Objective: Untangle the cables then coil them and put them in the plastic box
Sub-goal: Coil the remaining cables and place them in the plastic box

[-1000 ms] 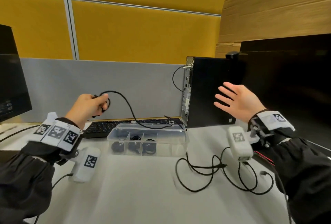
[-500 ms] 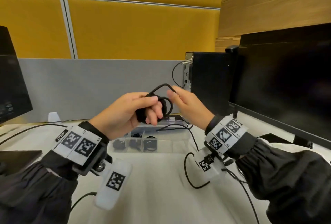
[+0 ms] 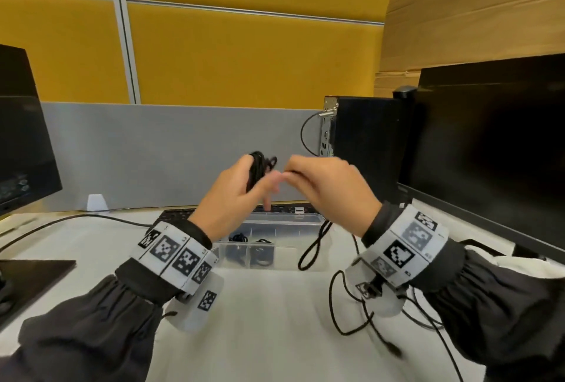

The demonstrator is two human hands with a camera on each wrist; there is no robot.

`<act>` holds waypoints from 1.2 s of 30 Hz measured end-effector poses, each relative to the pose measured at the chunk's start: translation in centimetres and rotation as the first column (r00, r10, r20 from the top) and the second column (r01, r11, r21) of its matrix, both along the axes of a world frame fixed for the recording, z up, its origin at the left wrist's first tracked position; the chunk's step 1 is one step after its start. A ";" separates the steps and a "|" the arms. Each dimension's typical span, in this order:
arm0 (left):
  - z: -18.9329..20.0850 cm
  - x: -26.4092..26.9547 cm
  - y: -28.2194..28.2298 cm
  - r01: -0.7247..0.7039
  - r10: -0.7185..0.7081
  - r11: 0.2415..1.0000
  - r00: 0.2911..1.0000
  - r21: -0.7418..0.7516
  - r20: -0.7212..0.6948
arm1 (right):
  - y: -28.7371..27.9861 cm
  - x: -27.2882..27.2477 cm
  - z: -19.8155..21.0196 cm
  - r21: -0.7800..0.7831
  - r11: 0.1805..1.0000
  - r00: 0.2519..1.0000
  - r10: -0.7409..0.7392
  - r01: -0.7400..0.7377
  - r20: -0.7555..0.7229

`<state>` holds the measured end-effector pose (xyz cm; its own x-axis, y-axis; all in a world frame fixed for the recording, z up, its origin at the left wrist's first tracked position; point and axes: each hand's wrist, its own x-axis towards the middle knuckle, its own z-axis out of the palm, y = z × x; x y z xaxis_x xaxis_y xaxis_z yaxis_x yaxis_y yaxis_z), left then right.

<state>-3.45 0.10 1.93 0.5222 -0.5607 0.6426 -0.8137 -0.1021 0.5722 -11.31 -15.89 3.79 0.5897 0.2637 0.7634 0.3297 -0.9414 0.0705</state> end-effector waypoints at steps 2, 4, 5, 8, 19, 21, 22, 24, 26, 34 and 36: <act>-0.1 -0.4 0.2 0.057 -0.056 0.995 0.998 0.087 -0.010 | -1.0 0.5 1.0 0.081 0.997 0.998 -0.010 0.004 0.067; 0.3 -0.8 0.5 0.186 -0.180 0.982 0.976 0.043 -0.121 | -1.8 1.0 1.4 0.165 0.986 0.998 -0.003 -0.006 0.057; 0.7 -1.0 0.7 0.248 -0.246 0.969 0.951 -0.014 -0.187 | -2.0 1.2 1.4 0.206 0.978 1.000 0.025 -0.028 0.018; 1.4 -1.7 1.0 0.364 -0.414 0.910 0.840 -0.200 -0.351 | -2.3 1.5 0.9 0.361 0.916 0.938 0.265 -0.173 -0.224; 2.4 -0.3 2.5 0.155 -0.643 0.707 0.548 -0.690 -0.536 | -4.8 1.2 0.1 0.555 0.831 0.720 0.365 0.033 -0.589; 2.2 0.7 3.2 0.083 -0.625 0.699 0.554 -0.710 -0.550 | -5.9 1.0 -0.2 0.536 0.837 0.715 0.306 0.113 -0.628; 2.2 1.2 3.6 0.055 -0.619 0.691 0.559 -0.721 -0.552 | -6.5 0.8 -0.4 0.542 0.825 0.697 0.295 0.159 -0.653; 2.0 2.2 4.4 0.003 -0.590 0.690 0.582 -0.724 -0.560 | -7.5 0.3 -1.0 0.594 0.767 0.656 0.323 0.241 -0.683; 1.7 3.0 4.7 -0.038 -0.541 0.704 0.618 -0.709 -0.570 | -7.8 -0.3 -1.2 0.673 0.691 0.640 0.396 0.265 -0.658; 1.9 3.9 5.4 -0.121 -0.454 0.700 0.686 -0.704 -0.569 | -9.7 -1.2 0.8 0.619 0.710 0.786 0.151 0.336 -0.600; 2.1 3.9 5.5 -0.143 -0.451 0.683 0.689 -0.716 -0.567 | -10.6 -1.2 0.4 0.557 0.738 0.791 0.051 0.382 -0.610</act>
<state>0.41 5.65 4.01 0.8966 -0.2489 0.3663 -0.1398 0.6258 0.7674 -12.51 -26.54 4.22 0.9321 -0.2895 0.2176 -0.0652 -0.7251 -0.6855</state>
